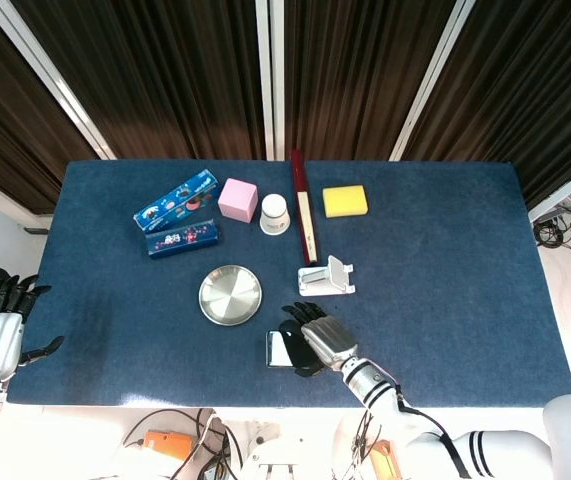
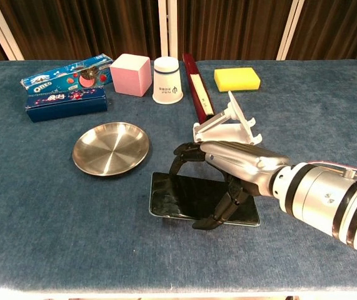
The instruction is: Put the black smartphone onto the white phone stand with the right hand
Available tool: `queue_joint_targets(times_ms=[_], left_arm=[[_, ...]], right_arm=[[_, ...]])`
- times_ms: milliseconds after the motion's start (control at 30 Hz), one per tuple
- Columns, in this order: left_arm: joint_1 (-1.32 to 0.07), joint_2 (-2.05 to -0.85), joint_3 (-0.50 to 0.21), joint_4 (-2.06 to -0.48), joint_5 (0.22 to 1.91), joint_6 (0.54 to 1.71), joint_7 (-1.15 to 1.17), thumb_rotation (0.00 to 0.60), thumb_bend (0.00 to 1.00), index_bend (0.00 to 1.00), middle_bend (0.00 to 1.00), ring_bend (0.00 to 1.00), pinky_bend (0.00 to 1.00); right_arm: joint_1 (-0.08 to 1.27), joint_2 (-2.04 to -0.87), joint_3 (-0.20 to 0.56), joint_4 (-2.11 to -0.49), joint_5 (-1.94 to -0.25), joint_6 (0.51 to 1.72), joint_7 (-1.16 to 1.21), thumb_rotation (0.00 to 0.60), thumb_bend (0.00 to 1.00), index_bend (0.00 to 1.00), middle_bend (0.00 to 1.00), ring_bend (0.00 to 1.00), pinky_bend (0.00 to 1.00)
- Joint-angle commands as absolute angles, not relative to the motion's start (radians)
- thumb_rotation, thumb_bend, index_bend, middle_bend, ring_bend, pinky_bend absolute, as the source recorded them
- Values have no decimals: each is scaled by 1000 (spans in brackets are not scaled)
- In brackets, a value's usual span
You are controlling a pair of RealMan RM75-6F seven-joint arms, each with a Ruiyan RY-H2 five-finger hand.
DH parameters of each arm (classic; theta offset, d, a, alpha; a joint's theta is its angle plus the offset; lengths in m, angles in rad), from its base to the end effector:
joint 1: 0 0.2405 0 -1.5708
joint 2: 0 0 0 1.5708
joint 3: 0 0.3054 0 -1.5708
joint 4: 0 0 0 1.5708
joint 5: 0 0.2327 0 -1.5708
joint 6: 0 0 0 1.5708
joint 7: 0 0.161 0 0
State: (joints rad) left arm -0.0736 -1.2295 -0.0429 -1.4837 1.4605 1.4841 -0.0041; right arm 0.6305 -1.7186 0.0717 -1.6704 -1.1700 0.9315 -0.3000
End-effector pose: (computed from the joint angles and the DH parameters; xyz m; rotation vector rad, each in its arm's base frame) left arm -0.3904 0.1990 0.1324 -1.3451 -0.9226 -0.8626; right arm -0.1356 -0.2753 -0.1263 2.0426 -1.3542 1.0340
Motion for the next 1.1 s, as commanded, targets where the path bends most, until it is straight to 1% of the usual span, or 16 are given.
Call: queue_joint_targets(times_ms=[33,167,200,267,367,433,500,533,700,933,1033,1100], left_arm=[[-73,-1228,-43,-1489,1461,1485,1,600,101,211,109,45,0],[-72,-1228,-42,-1497,1460,1483,8,600,101,211,108,45,0],[-72,-1228,-42,-1498,1460,1482,9,600,101,211,108,45,0],[-73,-1229,-41,-1500,1458,1479,11,600,101,210,109,45,0],[-73,-1229,-41,-1502,1457,1477,13,600,101,211,108,45,0],[-73,-1228,-42,-1503,1457,1477,14,600,101,211,108,46,0],[-73,-1227,-42,-1504,1456,1477,14,600,101,211,109,46,0],[-73,-1226,-42,-1504,1455,1476,13,600,101,211,109,45,0],[-73,-1226,-41,-1503,1455,1471,12,600,101,211,108,46,0],[-76,-1221,-44,-1507,1456,1470,16,600,101,211,109,45,0],[-77,-1219,-45,-1511,1455,1468,19,600,101,211,109,45,0],[-78,-1219,-44,-1513,1454,1466,20,600,101,211,108,45,0]], right_arm=[[624,-1717,61,-1628,-1250,922,-207,600,509,653,288,74,0],[628,-1724,56,-1588,-1308,914,-127,600,519,653,415,221,3],[628,-1726,54,-1578,-1325,916,-110,600,527,655,458,280,24],[630,-1730,50,-1557,-1359,921,-72,600,541,662,501,345,94],[635,-1736,43,-1521,-1419,938,-29,600,571,680,512,386,202],[642,-1730,36,-1502,-1459,948,-13,600,579,692,516,412,339],[654,-1709,28,-1495,-1507,955,13,600,579,698,519,419,446],[658,-1694,27,-1497,-1526,962,27,600,579,701,521,420,472],[667,-1616,26,-1530,-1601,1014,81,600,579,706,525,424,496],[674,-1479,26,-1596,-1712,1120,252,600,579,706,524,424,526],[672,-1439,38,-1583,-1743,1188,345,600,579,706,524,424,526],[673,-1430,54,-1540,-1750,1235,447,600,579,706,524,424,526]])
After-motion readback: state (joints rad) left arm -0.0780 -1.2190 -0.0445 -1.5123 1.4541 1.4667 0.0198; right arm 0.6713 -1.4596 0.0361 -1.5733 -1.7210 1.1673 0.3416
